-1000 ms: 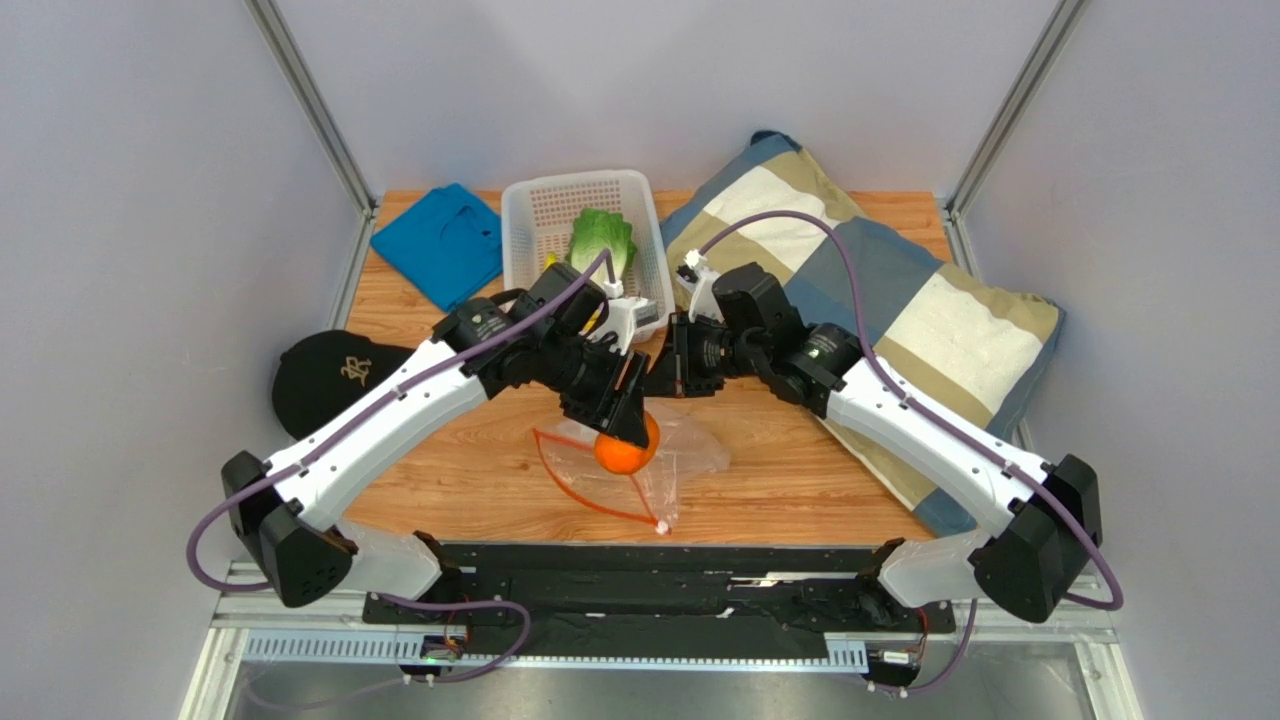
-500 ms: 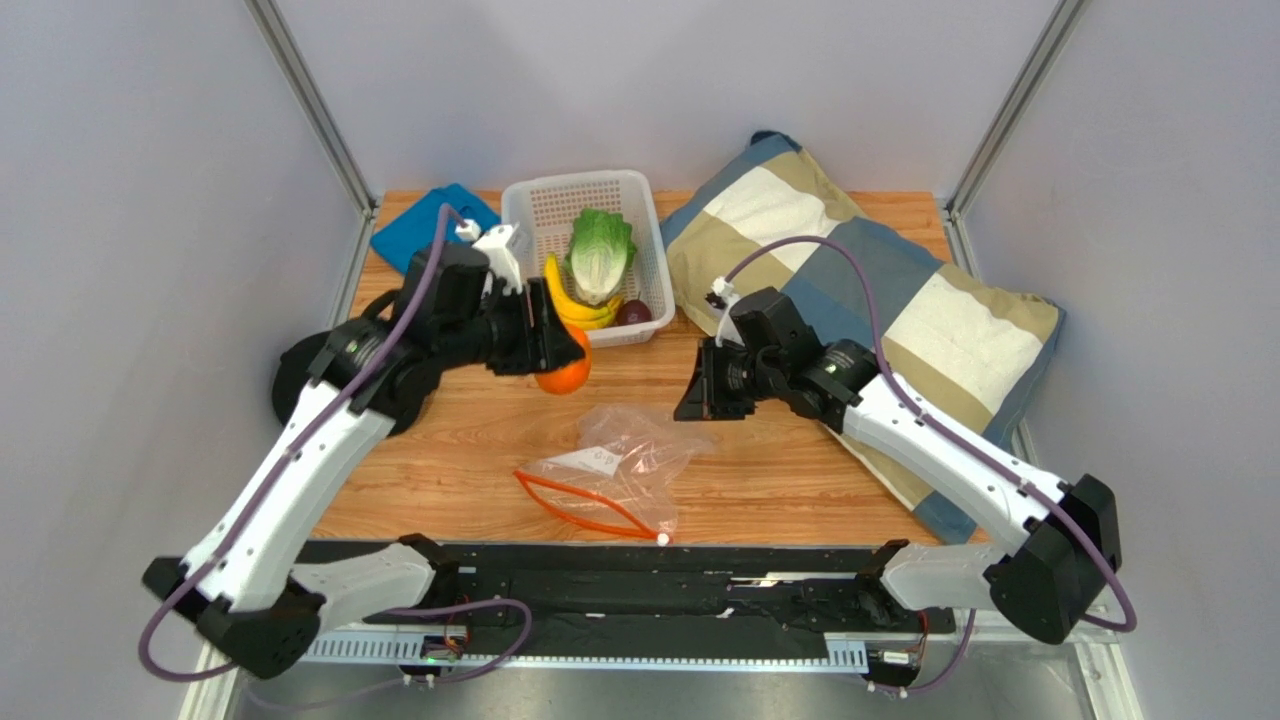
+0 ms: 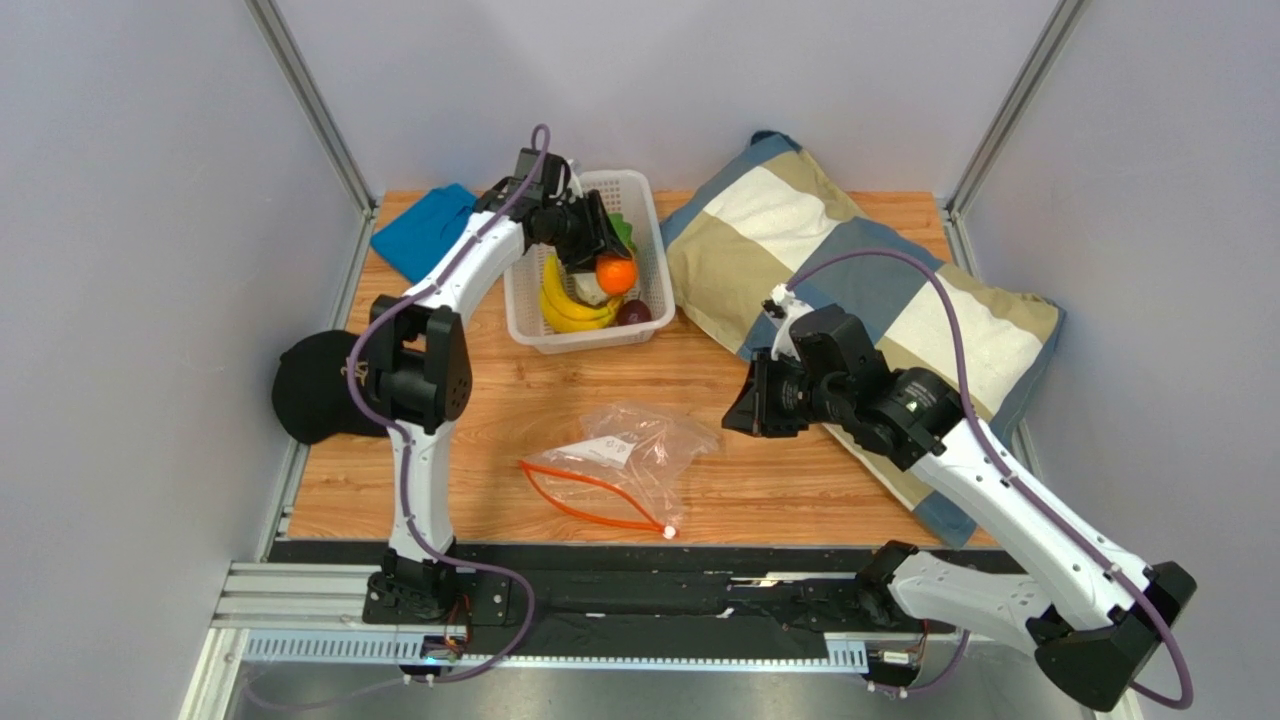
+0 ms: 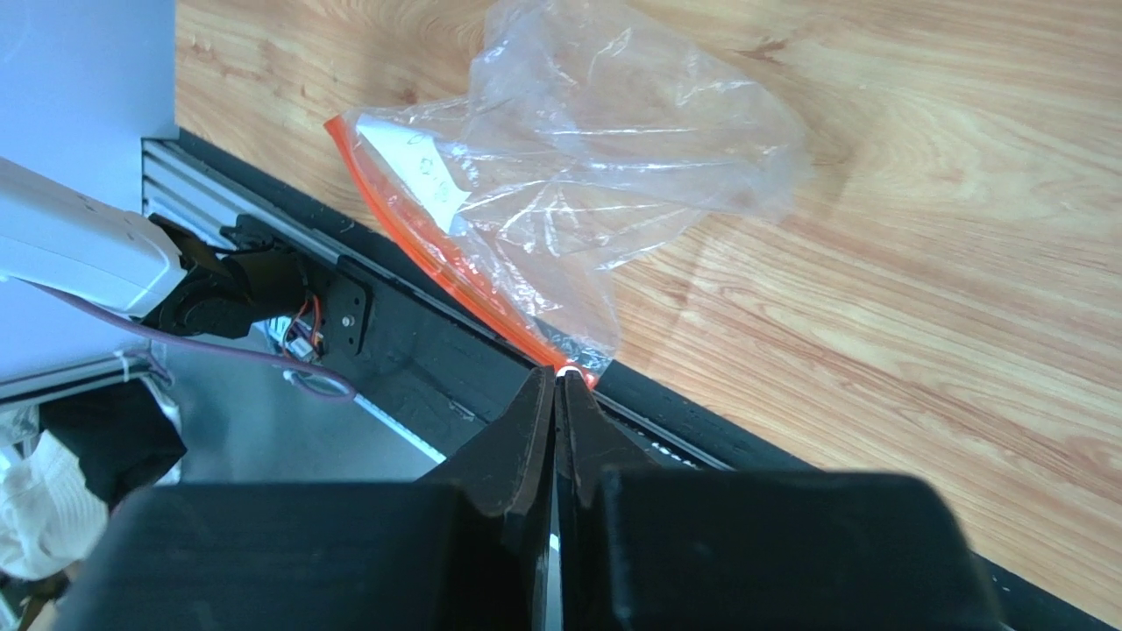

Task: Open the zip-top bag and remove the fake food

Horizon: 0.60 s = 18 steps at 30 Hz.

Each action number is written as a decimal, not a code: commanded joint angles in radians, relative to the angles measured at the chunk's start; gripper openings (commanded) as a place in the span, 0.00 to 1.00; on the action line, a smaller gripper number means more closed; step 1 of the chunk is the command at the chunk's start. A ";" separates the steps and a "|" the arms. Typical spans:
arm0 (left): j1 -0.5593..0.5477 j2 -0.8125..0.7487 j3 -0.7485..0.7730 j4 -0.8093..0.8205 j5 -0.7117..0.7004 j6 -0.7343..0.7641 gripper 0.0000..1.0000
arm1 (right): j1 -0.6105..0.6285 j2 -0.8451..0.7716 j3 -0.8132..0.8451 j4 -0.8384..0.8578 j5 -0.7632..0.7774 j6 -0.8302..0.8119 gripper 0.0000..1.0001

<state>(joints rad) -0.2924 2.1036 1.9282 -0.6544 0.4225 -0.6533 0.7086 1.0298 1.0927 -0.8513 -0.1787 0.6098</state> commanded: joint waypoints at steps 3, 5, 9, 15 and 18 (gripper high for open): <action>-0.014 0.087 0.051 0.162 0.113 -0.005 0.00 | -0.018 -0.072 0.004 -0.071 0.088 -0.021 0.05; -0.022 0.114 0.054 0.162 0.125 -0.006 0.00 | -0.023 -0.082 0.001 -0.075 0.099 -0.021 0.05; -0.031 0.104 0.043 0.075 0.003 0.058 0.60 | -0.035 -0.080 0.006 -0.077 0.094 -0.018 0.05; -0.047 -0.043 0.054 -0.130 -0.193 0.202 0.99 | -0.037 -0.056 -0.001 -0.049 0.073 -0.013 0.06; -0.094 -0.167 0.074 -0.299 -0.483 0.239 0.99 | -0.040 -0.050 -0.014 -0.017 0.067 -0.005 0.10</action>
<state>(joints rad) -0.3412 2.1654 1.9553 -0.7204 0.2848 -0.5262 0.6769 0.9764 1.0924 -0.9272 -0.1066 0.6048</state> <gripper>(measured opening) 0.985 0.070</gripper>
